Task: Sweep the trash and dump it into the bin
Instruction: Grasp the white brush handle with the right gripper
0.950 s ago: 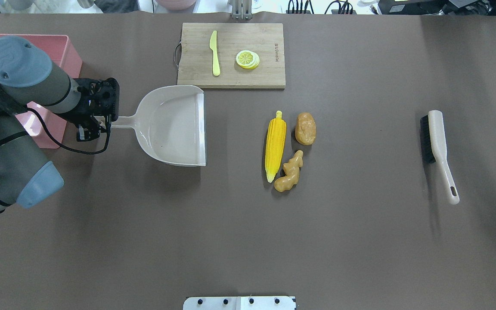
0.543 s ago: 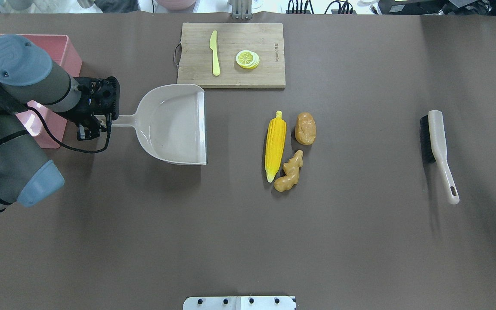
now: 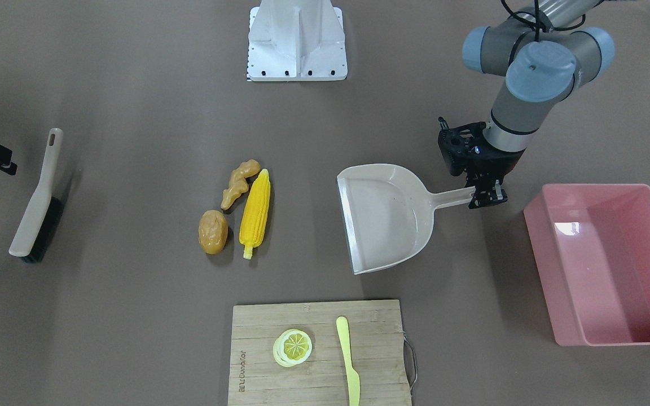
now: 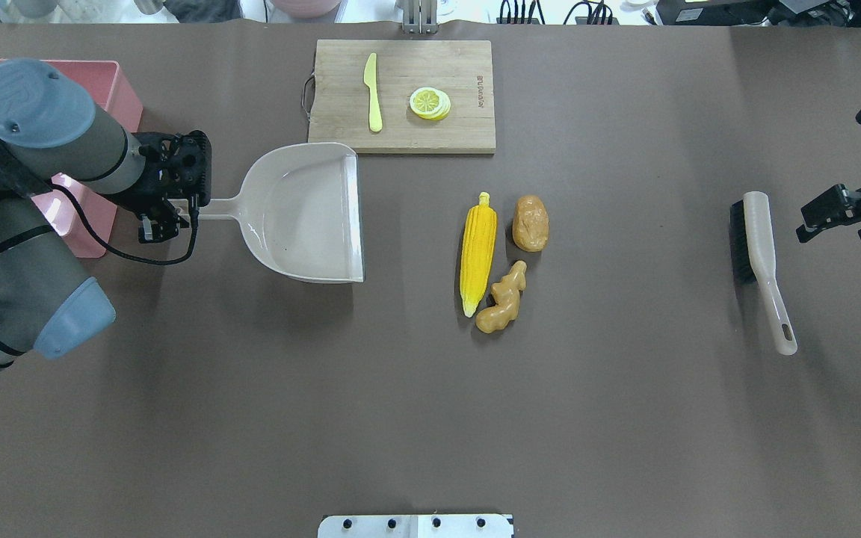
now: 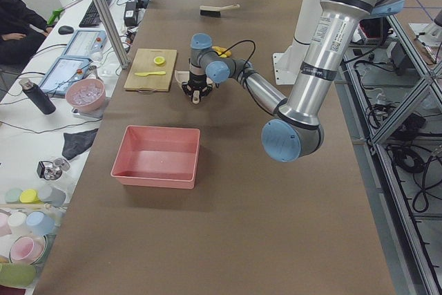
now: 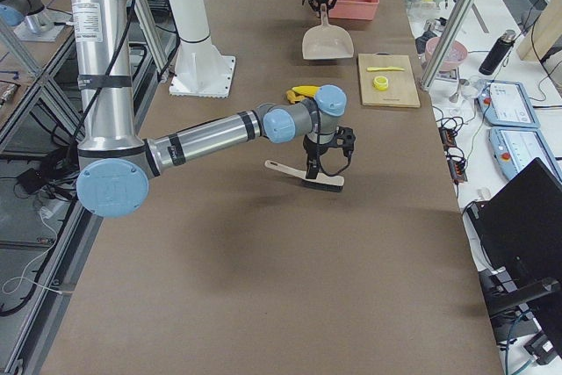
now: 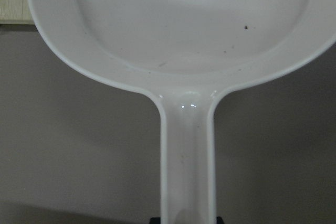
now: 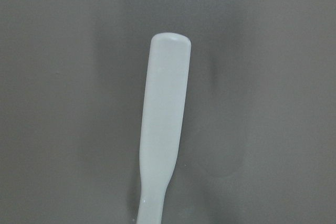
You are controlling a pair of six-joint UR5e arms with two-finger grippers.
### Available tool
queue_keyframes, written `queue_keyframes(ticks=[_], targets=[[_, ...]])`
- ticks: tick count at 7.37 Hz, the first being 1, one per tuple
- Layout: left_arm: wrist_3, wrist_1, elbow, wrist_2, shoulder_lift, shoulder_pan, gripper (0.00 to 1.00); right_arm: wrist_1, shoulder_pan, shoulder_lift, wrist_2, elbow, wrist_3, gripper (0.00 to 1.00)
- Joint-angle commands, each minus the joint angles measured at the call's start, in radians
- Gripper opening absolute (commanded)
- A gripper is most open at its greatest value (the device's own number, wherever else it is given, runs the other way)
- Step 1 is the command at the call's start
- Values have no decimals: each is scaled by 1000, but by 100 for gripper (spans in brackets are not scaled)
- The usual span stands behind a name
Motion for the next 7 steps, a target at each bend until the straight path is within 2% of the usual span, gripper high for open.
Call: queue_keyframes(ticks=[1, 7], targets=[[-5, 25, -5, 0, -11, 1, 0, 152, -77, -61, -10, -9, 161, 100], [-5, 25, -3, 2, -14, 1, 0, 156, -175, -49, 0, -55, 241, 96]])
